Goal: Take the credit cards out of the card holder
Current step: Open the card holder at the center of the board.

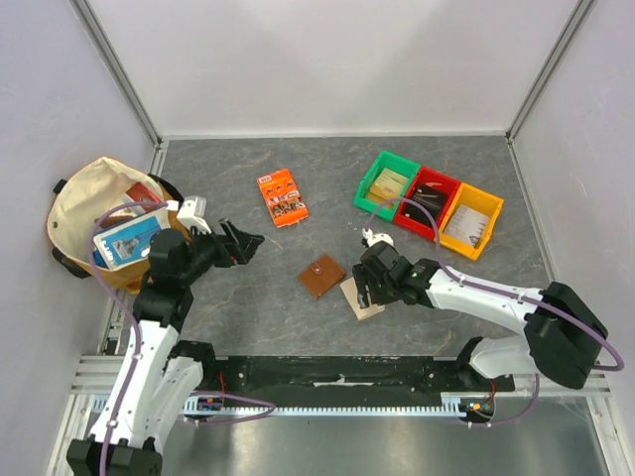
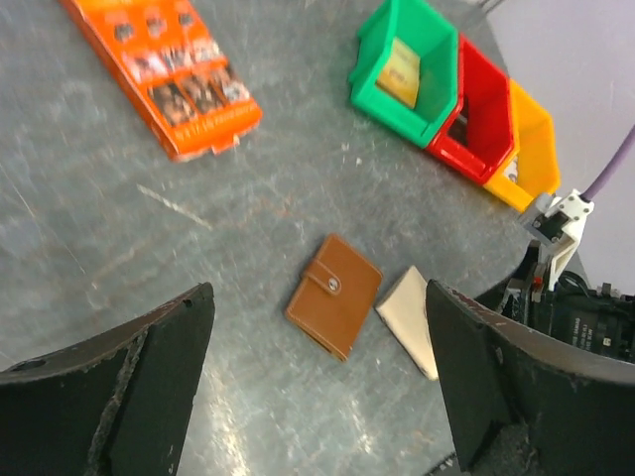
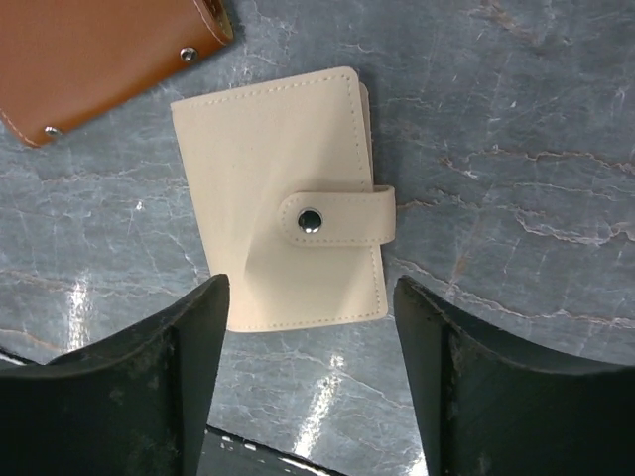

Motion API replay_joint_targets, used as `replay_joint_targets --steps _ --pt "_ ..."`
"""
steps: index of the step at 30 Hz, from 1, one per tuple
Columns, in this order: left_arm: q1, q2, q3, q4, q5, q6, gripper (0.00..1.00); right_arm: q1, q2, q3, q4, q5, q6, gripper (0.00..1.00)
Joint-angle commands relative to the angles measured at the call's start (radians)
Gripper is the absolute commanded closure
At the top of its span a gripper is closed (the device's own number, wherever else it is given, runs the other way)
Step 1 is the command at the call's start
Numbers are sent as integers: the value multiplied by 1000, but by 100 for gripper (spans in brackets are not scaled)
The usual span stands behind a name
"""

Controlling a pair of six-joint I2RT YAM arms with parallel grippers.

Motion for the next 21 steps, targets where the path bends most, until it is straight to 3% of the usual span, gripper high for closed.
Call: replay_joint_targets --steps 1,11,21 --pt "-60 80 21 -62 27 -161 8 -1 50 69 22 50 -56 32" --pt "-478 178 -17 -64 -279 -408 8 -1 168 146 42 82 -113 53" --pt "-744 320 -52 26 -475 -581 12 -1 228 86 65 59 -102 60"
